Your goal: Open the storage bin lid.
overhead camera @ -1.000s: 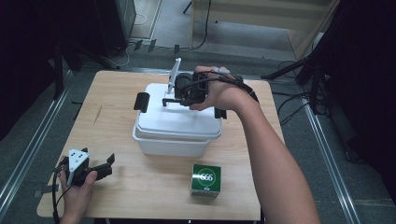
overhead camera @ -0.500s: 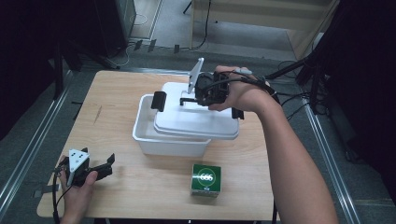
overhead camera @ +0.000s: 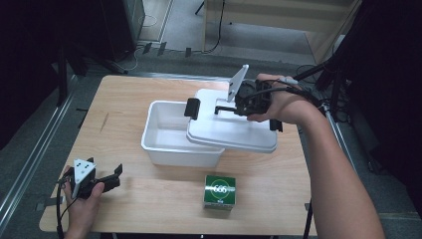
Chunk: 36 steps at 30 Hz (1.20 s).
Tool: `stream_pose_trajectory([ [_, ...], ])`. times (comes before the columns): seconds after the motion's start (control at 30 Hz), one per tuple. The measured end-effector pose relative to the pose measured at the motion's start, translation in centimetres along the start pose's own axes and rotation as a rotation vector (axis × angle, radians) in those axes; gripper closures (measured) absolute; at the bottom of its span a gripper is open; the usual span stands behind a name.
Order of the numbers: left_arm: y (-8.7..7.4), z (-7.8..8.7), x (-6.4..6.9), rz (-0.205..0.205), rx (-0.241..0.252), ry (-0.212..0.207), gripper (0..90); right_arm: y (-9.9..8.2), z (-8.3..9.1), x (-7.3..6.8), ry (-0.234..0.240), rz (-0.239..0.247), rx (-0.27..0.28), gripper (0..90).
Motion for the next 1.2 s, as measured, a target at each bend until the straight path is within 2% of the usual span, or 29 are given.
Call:
stream_pose_trajectory([
  [0.17, 0.0, 0.0, 0.0, -0.001, 0.000, 0.000, 4.2, -1.9, 0.6, -0.1, -0.002, -0.027, -0.002, 85.8],
  [0.57, 0.0, 0.0, 0.0, -0.004, 0.000, 0.001, 4.2, -5.1, 2.0, -0.4, -0.008, -0.068, -0.004, 85.8],
  [0.83, 0.0, 0.0, 0.1, -0.004, 0.001, 0.004, 4.2, -7.9, 2.5, -0.5, -0.030, -0.096, -0.001, 85.8],
  [1.2, 0.0, 0.0, 0.1, -0.009, 0.000, 0.007, 4.2, -11.5, 2.1, -0.9, -0.027, -0.146, 0.007, 85.8],
])
Point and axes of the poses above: each handheld gripper's, and its own axes: z roughly backward along the jaws, y roughly out of its top, x roughly to its right, the point moved 1 cm from there along -z, roughly forward along the jaws, and after that the axes turned 15 degrees about y, right-handed, at the moved point
